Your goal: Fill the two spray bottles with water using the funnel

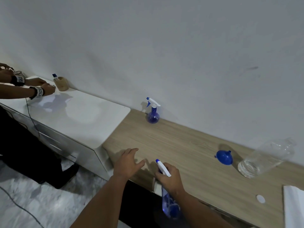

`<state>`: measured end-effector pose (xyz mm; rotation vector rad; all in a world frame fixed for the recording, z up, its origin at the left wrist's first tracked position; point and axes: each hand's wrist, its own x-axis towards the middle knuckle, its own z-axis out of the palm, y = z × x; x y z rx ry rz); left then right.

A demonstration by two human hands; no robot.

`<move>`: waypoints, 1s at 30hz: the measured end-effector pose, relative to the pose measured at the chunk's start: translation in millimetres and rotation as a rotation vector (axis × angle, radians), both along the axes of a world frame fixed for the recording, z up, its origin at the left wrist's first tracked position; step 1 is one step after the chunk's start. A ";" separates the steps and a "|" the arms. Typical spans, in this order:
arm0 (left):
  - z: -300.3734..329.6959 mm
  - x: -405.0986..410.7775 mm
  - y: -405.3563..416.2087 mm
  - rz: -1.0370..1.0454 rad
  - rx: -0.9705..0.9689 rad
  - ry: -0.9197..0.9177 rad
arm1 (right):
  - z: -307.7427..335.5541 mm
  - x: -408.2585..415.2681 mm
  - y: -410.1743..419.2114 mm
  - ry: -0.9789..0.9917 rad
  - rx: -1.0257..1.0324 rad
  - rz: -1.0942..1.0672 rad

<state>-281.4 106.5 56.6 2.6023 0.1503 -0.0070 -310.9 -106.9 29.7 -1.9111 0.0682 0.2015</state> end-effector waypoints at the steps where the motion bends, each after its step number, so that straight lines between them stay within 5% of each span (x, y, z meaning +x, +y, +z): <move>1: 0.0 -0.3 0.3 -0.002 0.003 0.003 | -1.1 -0.2 0.6 0.023 -0.020 -0.004; 30: 3.3 11.7 5.5 -0.009 0.008 0.031 | 3.6 22.3 12.1 0.065 -0.182 0.009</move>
